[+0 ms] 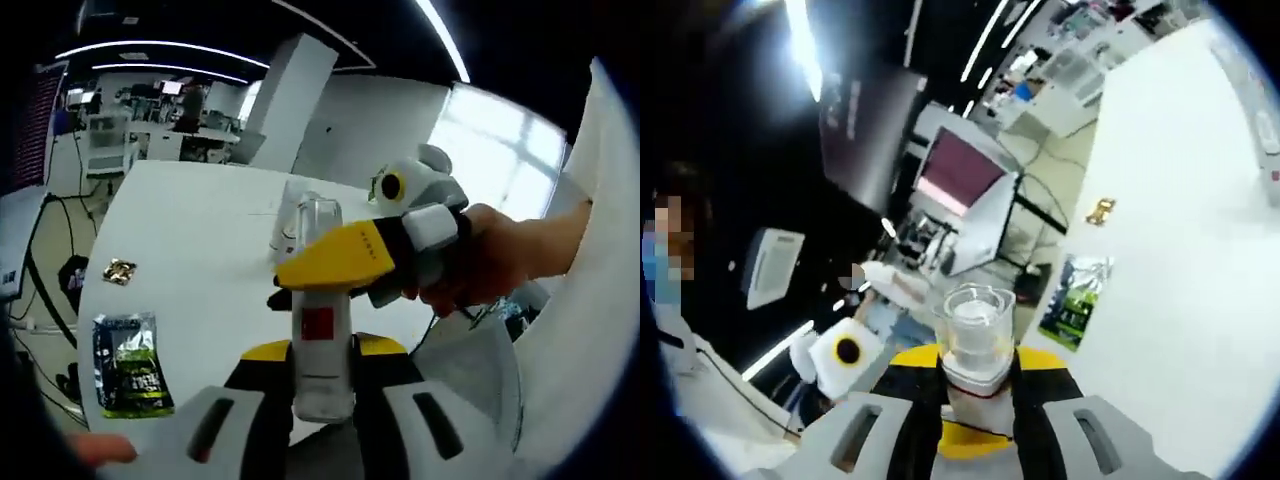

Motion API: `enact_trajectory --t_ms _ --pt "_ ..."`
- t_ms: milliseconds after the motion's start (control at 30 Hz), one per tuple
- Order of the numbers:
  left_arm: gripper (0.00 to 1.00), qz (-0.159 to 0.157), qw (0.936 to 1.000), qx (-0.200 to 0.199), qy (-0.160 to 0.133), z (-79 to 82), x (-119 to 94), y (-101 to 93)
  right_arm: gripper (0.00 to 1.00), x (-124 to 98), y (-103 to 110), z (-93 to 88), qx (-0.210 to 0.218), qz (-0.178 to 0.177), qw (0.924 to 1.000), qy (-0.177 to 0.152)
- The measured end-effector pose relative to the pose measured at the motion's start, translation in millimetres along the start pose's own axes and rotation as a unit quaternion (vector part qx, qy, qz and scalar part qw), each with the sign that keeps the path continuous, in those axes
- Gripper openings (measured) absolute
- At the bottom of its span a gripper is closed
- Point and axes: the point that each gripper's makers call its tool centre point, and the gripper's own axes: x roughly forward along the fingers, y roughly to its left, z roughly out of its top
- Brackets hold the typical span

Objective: Arrange the skincare products in the storage area until every visible bottle or jar stands upright without overlapping.

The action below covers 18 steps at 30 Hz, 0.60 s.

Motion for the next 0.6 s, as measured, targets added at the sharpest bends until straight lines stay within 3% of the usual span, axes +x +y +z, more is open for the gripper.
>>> enact_trajectory --t_ms 167,267,367,467,600 --pt "0.16 0.026 0.9983 0.045 0.028 -7.5 4 5.1 0.25 -1 -11 -1.0 0.03 -0.027 0.9991 -0.01" --pt "0.17 0.026 0.9978 0.051 0.034 -9.2 5 4.2 0.23 -2 -10 -1.8 -0.002 -0.023 0.9997 -0.008" --pt "0.16 -0.025 0.9996 0.012 0.009 -4.8 2 -5.1 0.19 -7 -4 -0.4 -0.049 -0.007 0.9988 0.005" --pt "0.16 -0.08 0.9961 -0.037 0.002 -4.0 -1 -13.7 0.19 -15 3 -4.3 -0.087 0.018 0.9956 0.03" --pt "0.17 -0.116 0.9921 -0.047 0.008 -2.6 1 -24.5 0.18 -21 11 -7.7 -0.133 0.047 0.9882 0.06"
